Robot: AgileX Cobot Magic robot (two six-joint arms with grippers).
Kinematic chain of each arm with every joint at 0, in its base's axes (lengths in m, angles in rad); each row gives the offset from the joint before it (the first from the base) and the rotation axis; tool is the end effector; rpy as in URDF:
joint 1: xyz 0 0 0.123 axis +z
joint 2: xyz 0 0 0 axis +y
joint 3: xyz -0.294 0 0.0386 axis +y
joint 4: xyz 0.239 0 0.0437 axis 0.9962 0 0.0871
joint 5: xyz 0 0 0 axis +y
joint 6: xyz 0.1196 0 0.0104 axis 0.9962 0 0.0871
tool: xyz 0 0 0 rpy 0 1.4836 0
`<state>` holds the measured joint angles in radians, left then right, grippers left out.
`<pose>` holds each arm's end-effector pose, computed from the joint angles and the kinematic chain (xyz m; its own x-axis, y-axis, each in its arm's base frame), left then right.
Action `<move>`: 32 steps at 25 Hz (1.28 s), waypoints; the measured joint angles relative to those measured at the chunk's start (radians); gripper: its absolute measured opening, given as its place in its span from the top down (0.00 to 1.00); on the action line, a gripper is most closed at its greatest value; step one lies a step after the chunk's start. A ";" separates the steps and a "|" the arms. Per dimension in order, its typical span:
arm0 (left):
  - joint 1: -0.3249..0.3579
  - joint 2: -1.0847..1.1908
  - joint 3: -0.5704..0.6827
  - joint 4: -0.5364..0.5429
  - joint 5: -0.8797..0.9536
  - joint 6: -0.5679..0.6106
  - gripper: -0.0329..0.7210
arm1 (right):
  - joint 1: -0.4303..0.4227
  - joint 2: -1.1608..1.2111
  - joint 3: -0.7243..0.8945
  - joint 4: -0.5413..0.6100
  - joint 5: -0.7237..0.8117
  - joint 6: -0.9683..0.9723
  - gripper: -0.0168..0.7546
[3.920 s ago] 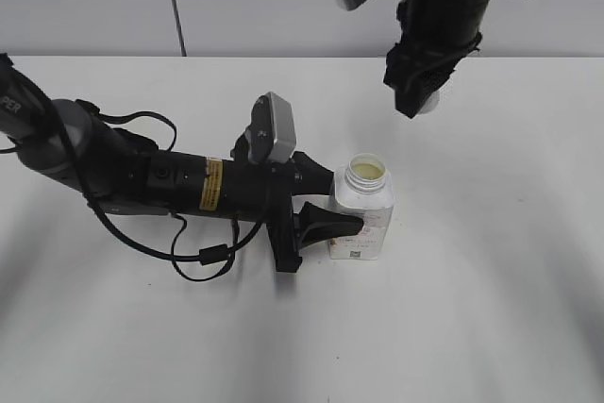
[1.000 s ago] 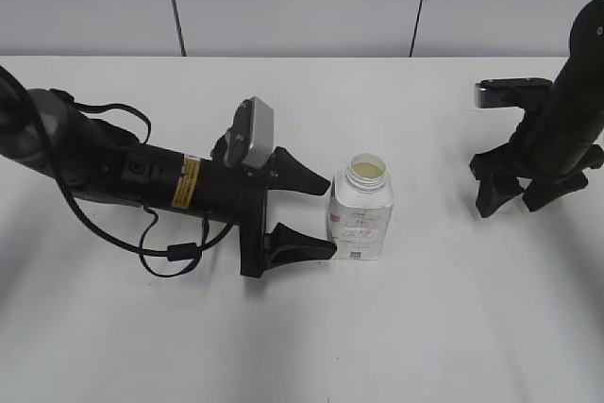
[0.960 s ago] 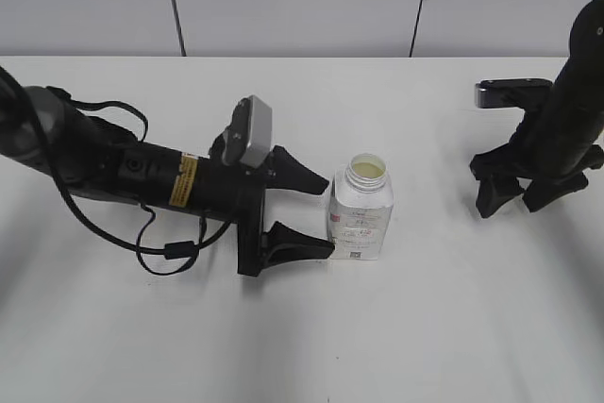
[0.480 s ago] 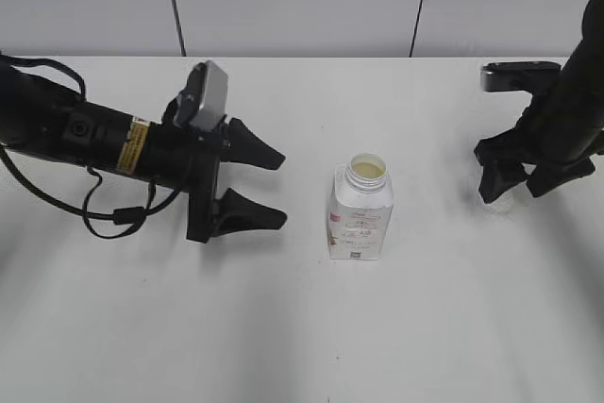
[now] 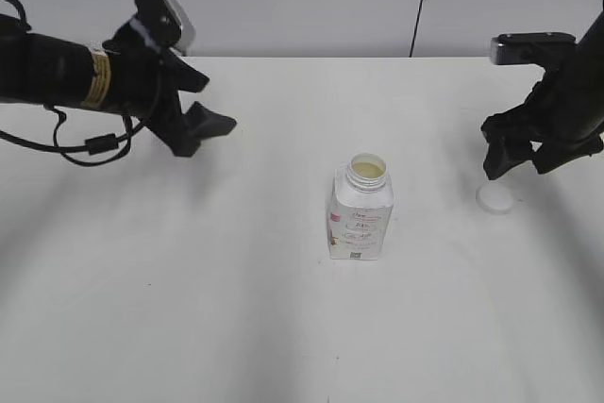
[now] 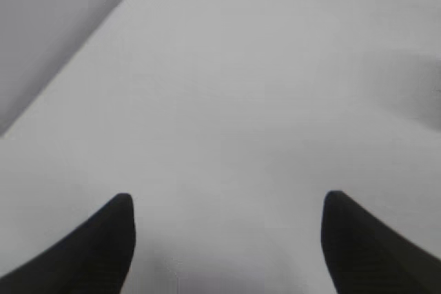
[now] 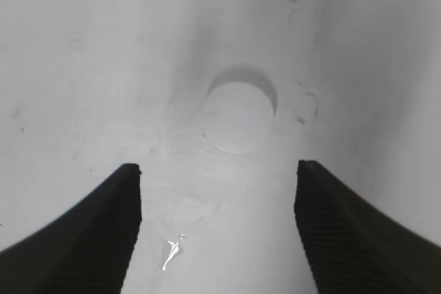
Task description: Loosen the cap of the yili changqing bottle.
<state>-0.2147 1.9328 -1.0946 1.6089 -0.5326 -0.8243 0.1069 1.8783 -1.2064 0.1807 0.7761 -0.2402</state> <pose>0.3843 -0.1461 0.1635 -0.0974 0.6482 -0.7552 0.8638 0.4319 0.2593 0.3621 0.0541 0.1607 -0.9501 -0.2120 -0.2287 -0.2392 0.9660 0.0983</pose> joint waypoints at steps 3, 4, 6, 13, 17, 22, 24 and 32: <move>0.000 -0.047 0.000 -0.082 0.150 -0.035 0.28 | 0.000 -0.019 -0.003 0.000 0.000 0.000 0.27; 0.000 -0.062 0.000 -0.114 0.201 -0.045 0.28 | 0.000 -0.023 -0.005 0.000 -0.001 0.000 0.27; 0.000 -0.086 0.000 -0.185 0.289 -0.068 0.28 | 0.000 -0.033 -0.008 0.000 -0.001 0.000 0.27; 0.001 -0.139 0.000 -0.378 0.590 -0.101 0.29 | 0.000 -0.070 -0.012 -0.005 0.000 0.000 0.27; 0.001 -0.158 0.000 -0.478 0.818 -0.040 0.29 | 0.000 -0.104 -0.014 -0.007 0.006 0.000 0.27; 0.002 -0.191 0.000 -0.822 0.991 0.332 0.29 | 0.000 -0.144 -0.015 -0.021 0.011 0.000 0.27; 0.002 -0.197 0.000 -0.951 1.045 0.456 0.29 | 0.000 -0.160 -0.015 -0.041 0.016 -0.001 0.27; 0.002 -0.202 0.000 -1.325 1.317 0.740 0.29 | 0.000 -0.229 -0.051 -0.091 0.134 0.011 0.27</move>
<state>-0.2127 1.7310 -1.0946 0.2837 0.7843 -0.0846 0.1069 1.6489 -1.2572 0.0902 0.9097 -0.2292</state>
